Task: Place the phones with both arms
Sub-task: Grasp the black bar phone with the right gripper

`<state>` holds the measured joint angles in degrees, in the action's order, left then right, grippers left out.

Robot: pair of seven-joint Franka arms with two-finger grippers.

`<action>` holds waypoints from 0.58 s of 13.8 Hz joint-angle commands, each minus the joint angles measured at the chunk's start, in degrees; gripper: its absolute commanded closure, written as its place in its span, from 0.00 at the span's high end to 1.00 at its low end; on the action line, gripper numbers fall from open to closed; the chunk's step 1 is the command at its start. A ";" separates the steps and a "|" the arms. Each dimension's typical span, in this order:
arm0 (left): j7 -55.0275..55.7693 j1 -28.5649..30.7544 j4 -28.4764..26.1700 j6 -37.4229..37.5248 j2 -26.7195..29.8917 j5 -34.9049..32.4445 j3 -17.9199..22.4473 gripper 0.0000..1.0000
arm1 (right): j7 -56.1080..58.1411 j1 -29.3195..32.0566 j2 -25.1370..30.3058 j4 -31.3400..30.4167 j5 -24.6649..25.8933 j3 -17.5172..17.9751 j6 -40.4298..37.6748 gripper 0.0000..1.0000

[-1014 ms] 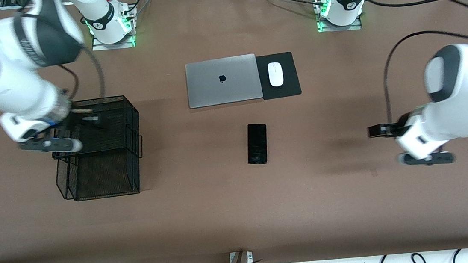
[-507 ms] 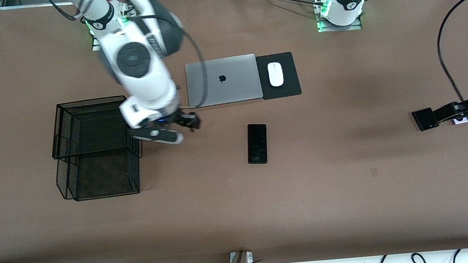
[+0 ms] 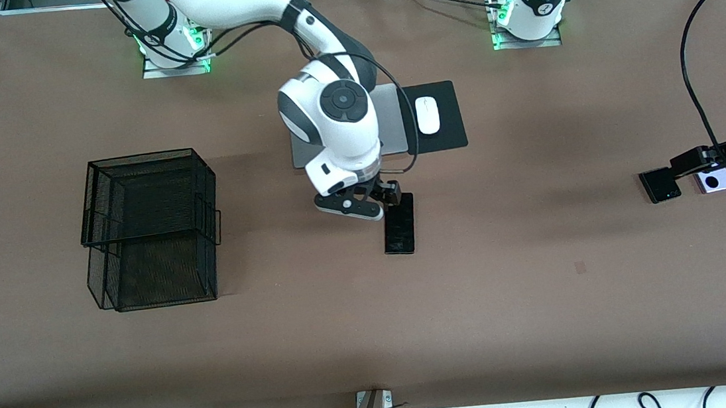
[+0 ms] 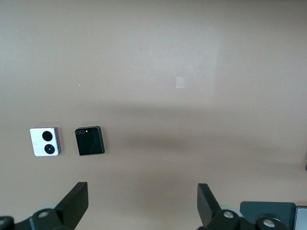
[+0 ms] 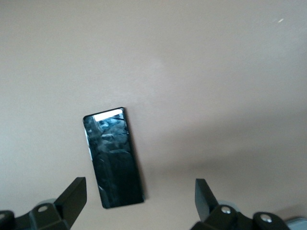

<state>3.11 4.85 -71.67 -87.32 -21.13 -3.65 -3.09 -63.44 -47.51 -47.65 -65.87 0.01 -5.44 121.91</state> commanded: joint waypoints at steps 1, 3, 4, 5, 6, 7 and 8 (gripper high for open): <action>0.06 -0.28 1.18 2.15 0.55 -1.35 -0.07 1.00 | -4.66 -1.62 -4.11 2.94 2.87 -0.98 3.67 1.00; 0.06 -0.37 1.09 2.51 0.74 -1.27 -0.16 1.00 | -4.93 -2.32 -5.96 3.02 5.34 -0.98 5.17 1.00; -0.03 -0.63 1.18 2.51 0.74 -1.27 -0.16 1.00 | -4.85 -3.19 -6.92 3.02 6.13 -1.06 6.14 1.00; -0.12 -0.89 1.18 2.59 0.82 -1.35 -0.16 1.00 | -4.85 -3.64 -7.98 3.02 7.45 -1.15 7.45 1.00; -0.21 -0.98 1.18 2.68 0.82 -1.36 -0.16 1.00 | -4.85 -4.16 -9.03 3.02 8.16 -1.24 8.86 1.00; -0.29 -1.16 1.18 2.68 0.82 -1.27 -0.16 1.00 | -4.85 -4.34 -9.74 3.02 8.25 -1.24 10.53 1.00; -0.30 -1.34 1.18 3.12 0.82 -1.35 -0.16 1.00 | -4.85 -4.52 -10.53 3.02 8.25 -1.24 12.37 1.00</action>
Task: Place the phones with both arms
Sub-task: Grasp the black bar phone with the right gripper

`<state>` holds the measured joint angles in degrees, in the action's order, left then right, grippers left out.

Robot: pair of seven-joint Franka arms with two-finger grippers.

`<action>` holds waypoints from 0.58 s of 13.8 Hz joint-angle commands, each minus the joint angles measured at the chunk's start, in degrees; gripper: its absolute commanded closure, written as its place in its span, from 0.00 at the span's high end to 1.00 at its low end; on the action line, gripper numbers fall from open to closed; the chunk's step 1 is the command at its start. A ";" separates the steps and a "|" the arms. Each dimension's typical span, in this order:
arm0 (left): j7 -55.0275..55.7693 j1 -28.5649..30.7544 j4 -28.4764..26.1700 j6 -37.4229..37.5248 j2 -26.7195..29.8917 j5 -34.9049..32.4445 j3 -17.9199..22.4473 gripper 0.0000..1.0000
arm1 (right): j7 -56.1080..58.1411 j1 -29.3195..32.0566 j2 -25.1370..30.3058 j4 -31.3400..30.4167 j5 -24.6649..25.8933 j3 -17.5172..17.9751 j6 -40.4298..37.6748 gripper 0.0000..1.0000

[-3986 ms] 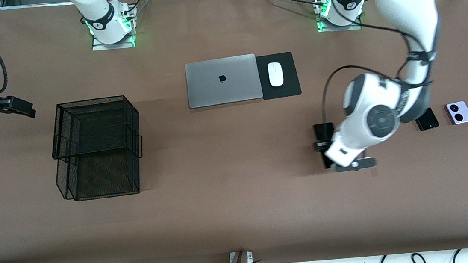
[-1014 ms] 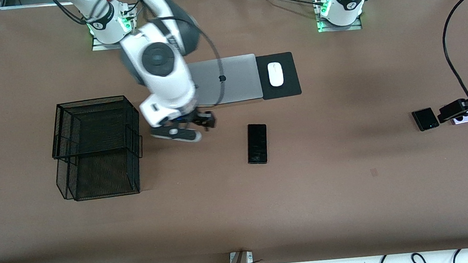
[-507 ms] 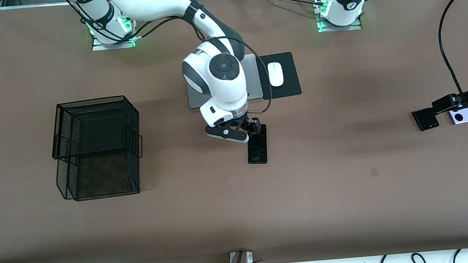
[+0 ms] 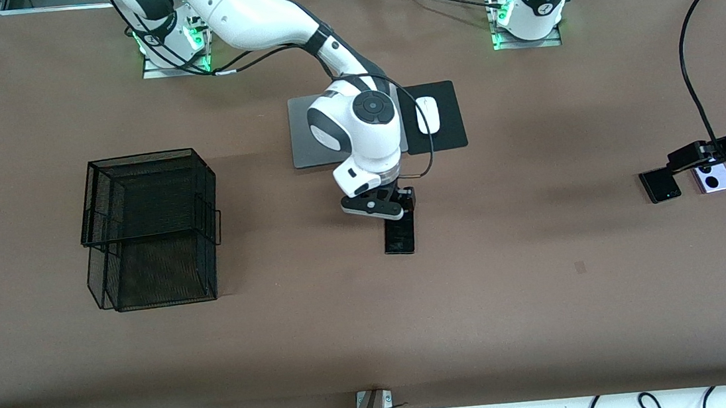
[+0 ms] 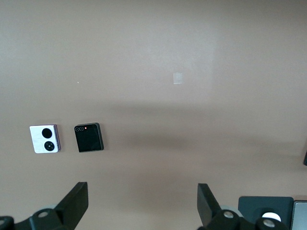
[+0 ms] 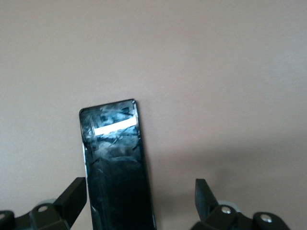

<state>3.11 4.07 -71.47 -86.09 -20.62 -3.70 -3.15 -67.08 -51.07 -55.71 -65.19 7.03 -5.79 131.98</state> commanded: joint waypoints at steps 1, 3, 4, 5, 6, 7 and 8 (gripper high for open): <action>-0.21 -1.25 0.98 2.58 0.32 -1.48 -0.10 1.00 | -1.30 -1.22 -3.25 2.34 1.32 -0.89 3.71 1.00; -0.38 -1.34 0.98 2.68 0.32 -1.58 -0.01 1.00 | -1.39 -1.92 -4.49 2.34 1.58 -1.07 6.00 1.00; -0.47 -1.34 1.07 2.68 0.32 -1.57 0.16 1.00 | -1.48 -2.18 -5.19 2.34 2.19 -1.76 6.71 1.00; -0.56 -1.34 1.07 2.68 0.40 -1.66 0.16 1.00 | -1.48 -2.71 -5.72 2.34 2.55 -2.20 7.32 1.00; -0.64 -1.34 1.07 2.68 0.40 -1.66 0.25 1.00 | -1.48 -3.24 -6.33 2.34 2.64 -2.64 7.94 1.00; -0.64 -1.25 1.07 2.68 0.40 -1.66 0.34 1.00 | -1.39 -3.68 -6.51 2.34 2.64 -3.26 8.55 1.00; -0.64 -1.25 1.07 2.68 0.40 -1.66 0.43 1.00 | -1.39 -3.94 -6.86 2.34 2.64 -3.35 9.34 1.00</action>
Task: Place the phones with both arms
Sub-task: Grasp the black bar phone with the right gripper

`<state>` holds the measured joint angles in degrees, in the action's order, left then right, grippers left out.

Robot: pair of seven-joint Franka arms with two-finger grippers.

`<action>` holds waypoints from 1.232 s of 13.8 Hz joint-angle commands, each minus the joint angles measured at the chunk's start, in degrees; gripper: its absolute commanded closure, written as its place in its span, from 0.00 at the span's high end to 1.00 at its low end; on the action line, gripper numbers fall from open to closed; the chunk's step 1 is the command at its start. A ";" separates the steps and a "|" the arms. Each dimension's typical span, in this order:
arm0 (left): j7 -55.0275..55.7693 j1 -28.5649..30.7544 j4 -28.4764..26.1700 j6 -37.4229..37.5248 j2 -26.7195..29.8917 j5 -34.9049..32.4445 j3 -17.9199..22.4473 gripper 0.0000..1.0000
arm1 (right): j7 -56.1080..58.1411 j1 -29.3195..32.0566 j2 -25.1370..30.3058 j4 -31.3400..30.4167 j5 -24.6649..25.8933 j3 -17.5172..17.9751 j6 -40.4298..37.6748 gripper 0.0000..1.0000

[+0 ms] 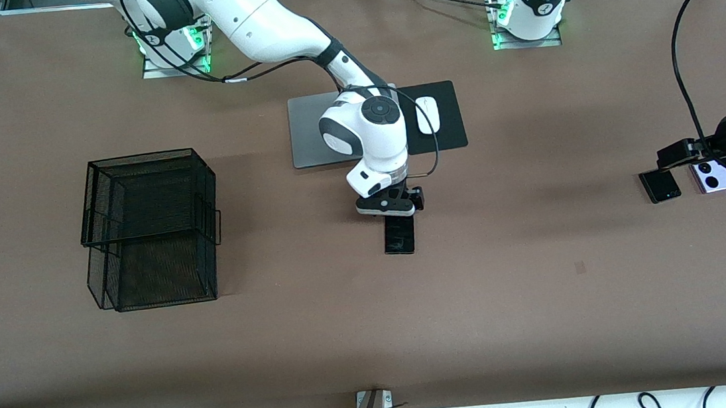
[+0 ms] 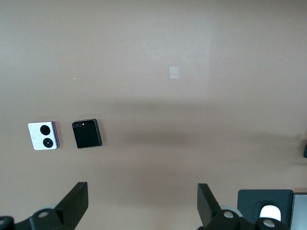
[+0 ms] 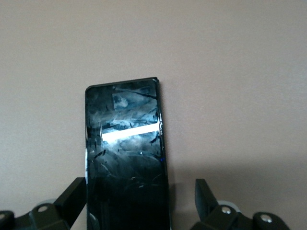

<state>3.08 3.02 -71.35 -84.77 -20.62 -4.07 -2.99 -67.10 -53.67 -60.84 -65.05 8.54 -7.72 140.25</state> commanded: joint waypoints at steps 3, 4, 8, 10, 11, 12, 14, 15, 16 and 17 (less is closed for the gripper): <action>-0.71 -0.11 0.95 1.45 0.40 -1.29 0.36 1.00 | -0.93 -1.52 -2.62 2.21 1.13 -1.51 3.00 1.00; -0.71 -0.11 0.95 1.45 0.40 -1.29 0.36 1.00 | -1.02 -1.70 -2.97 2.21 1.57 -1.51 3.53 1.00; -0.71 -0.11 0.95 1.45 0.40 -1.29 0.27 1.00 | -0.93 -1.79 -3.76 2.21 2.80 -1.51 4.24 0.98; -0.80 -0.11 0.95 1.45 0.40 -1.29 0.36 1.00 | -0.84 -1.79 -3.76 2.21 2.80 -1.60 4.15 0.83; -0.71 -0.11 0.95 1.45 0.40 -1.29 0.36 1.00 | -0.75 -1.79 -3.76 2.21 2.80 -1.60 4.15 0.68; -0.71 -0.11 0.95 1.45 0.40 -1.29 0.27 1.00 | -0.49 -1.79 -3.76 2.21 2.89 -1.60 4.24 0.58; -0.71 -0.11 0.95 1.54 0.40 -1.29 0.18 1.00 | 0.65 -1.79 -3.68 2.21 2.89 -1.69 4.15 0.50; -0.71 -0.11 0.95 1.54 0.49 -1.29 0.09 1.00 | 0.74 -1.79 -3.50 2.21 2.89 -1.69 3.98 0.50; -0.71 -0.11 0.95 1.71 0.66 -1.21 0.09 1.00 | 0.83 -1.70 -3.24 2.21 2.80 -1.77 3.63 0.50; -0.71 -0.11 0.87 1.80 0.75 -1.20 0.09 1.00 | 1.09 -1.70 -2.89 2.21 2.80 -2.03 2.75 0.50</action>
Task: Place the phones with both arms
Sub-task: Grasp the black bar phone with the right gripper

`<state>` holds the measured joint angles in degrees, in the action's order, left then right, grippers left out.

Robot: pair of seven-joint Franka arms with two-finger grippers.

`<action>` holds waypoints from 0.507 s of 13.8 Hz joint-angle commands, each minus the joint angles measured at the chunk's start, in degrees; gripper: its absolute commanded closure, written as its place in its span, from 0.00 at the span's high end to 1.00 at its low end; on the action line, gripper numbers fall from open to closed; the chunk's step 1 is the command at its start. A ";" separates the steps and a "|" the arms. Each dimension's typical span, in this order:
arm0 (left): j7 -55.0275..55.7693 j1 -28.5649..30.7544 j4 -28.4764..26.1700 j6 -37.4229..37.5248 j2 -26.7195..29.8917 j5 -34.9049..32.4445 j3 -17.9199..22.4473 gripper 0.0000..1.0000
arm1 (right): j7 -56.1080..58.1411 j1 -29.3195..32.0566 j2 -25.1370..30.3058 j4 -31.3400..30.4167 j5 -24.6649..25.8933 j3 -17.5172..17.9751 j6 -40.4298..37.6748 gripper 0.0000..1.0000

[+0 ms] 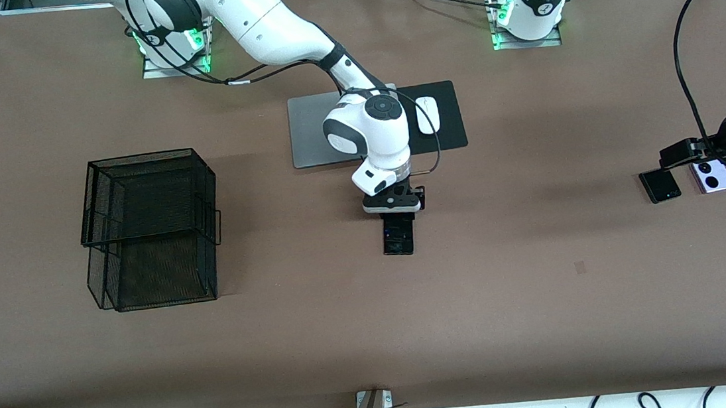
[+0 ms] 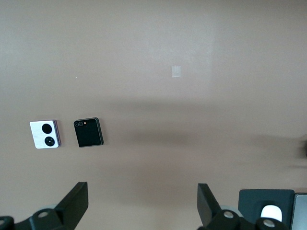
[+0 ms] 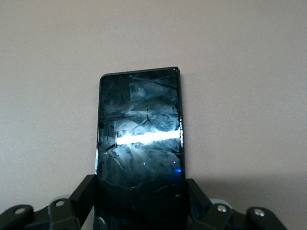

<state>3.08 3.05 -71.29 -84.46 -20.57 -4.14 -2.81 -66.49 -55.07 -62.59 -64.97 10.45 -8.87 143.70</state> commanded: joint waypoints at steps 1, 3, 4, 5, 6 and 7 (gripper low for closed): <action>-0.70 -0.15 0.80 1.49 0.70 -1.04 -0.09 1.00 | 0.66 -0.22 -0.78 2.22 0.71 -1.14 -2.88 0.50; -0.70 -0.15 0.89 1.49 0.70 -0.96 -0.09 1.00 | 1.63 0.13 1.06 3.79 0.62 -0.88 -7.35 0.50; -0.70 -0.15 0.80 1.57 0.70 -0.95 -0.09 1.00 | 2.50 0.13 1.76 4.58 0.45 -0.80 -9.82 0.50; -0.70 -0.15 0.80 1.92 0.70 -0.95 -0.09 1.00 | 3.64 0.40 3.42 5.03 0.18 -0.53 -11.76 0.50; -0.70 -0.15 0.80 1.93 0.70 -0.95 0.00 1.00 | 4.52 1.01 4.92 5.03 -0.25 -0.44 -13.43 0.50; -0.70 -0.15 0.80 1.93 0.70 -0.95 0.08 1.00 | 5.92 1.80 6.67 5.03 -1.30 -0.18 -15.45 0.50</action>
<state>3.08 3.04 -71.25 -83.98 -20.33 -4.14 -2.83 -63.69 -54.68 -60.13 -59.78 10.26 -9.85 132.51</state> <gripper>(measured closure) 0.000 0.198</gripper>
